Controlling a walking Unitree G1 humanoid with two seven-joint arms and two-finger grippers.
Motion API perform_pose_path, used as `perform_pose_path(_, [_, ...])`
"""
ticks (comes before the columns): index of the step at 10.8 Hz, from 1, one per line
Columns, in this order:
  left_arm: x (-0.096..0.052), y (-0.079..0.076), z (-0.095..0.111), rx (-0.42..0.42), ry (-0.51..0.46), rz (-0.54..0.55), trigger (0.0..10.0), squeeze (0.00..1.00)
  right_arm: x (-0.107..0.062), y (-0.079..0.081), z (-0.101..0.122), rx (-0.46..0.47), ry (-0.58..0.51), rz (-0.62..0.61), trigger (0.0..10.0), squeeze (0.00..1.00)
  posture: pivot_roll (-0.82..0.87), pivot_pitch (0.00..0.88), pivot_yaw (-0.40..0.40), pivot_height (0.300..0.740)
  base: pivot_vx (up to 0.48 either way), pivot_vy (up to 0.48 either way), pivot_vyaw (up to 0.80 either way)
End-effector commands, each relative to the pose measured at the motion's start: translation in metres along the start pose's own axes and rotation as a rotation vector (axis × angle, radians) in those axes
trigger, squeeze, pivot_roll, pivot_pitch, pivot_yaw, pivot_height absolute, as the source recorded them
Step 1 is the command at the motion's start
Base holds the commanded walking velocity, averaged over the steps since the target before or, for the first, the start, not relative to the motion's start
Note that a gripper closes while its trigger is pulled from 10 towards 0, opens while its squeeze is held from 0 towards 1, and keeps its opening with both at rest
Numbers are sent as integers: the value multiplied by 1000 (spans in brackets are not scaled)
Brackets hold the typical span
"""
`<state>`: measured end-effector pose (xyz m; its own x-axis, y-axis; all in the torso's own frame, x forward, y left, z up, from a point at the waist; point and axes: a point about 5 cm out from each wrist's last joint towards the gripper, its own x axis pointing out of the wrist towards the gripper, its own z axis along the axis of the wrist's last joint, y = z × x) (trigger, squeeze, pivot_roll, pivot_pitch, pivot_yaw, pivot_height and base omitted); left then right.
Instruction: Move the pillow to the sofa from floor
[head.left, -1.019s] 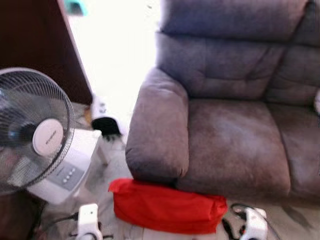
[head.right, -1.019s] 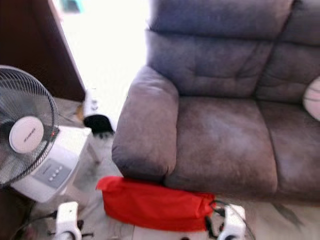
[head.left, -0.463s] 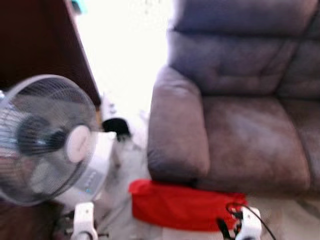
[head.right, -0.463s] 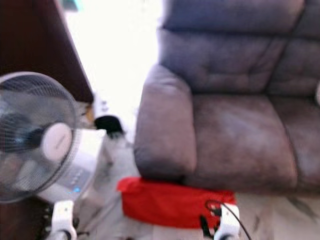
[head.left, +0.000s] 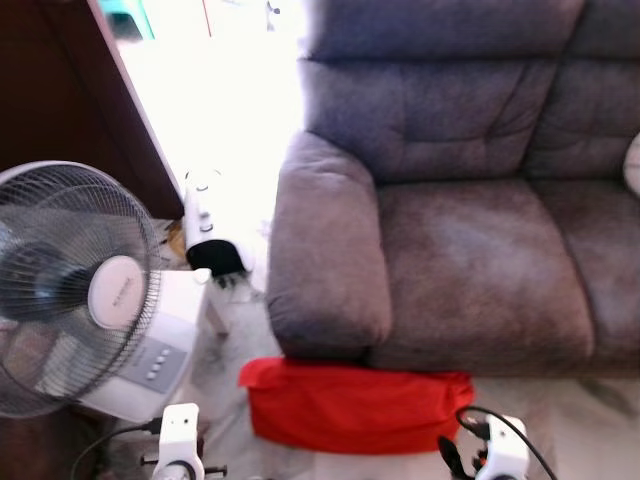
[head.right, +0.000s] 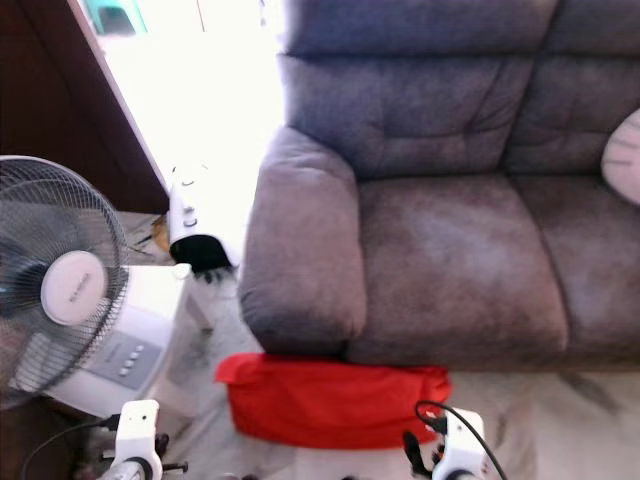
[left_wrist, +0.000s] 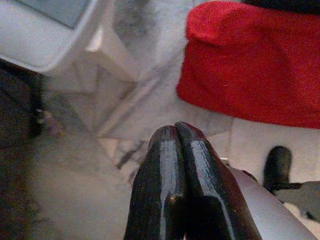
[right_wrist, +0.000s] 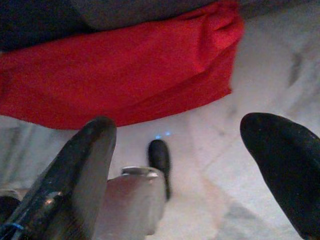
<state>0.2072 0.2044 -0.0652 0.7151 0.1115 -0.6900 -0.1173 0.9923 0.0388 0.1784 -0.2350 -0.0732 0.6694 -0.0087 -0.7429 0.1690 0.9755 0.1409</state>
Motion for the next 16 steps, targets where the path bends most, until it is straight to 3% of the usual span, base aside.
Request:
perform_pose_path(1, [-4,3,-13,-2,49,13,10000,0,-1,0,-6,5,21,-3,10000,0,65,171,-1,740,0,-285,0])
perform_pose_path(3, [-4,4,-13,12,42,23,10000,0,-1,-1,-6,2,23,-2,10000,0,66,171,-3,740,0,-371,0])
perform_pose_path(4, [-4,6,-13,-24,40,44,10000,0,-1,-1,-6,2,24,-2,10000,0,64,171,-4,740,0,0,0])
perform_pose_path(12, [-4,5,-14,-48,41,29,10000,0,-1,-1,-5,-1,25,1,10000,0,64,169,-8,740,0,0,0])
perform_pose_path(16, [-4,5,-12,-50,34,24,10000,0,-1,-1,-5,-5,26,3,10000,0,65,164,-7,740,271,0,0])
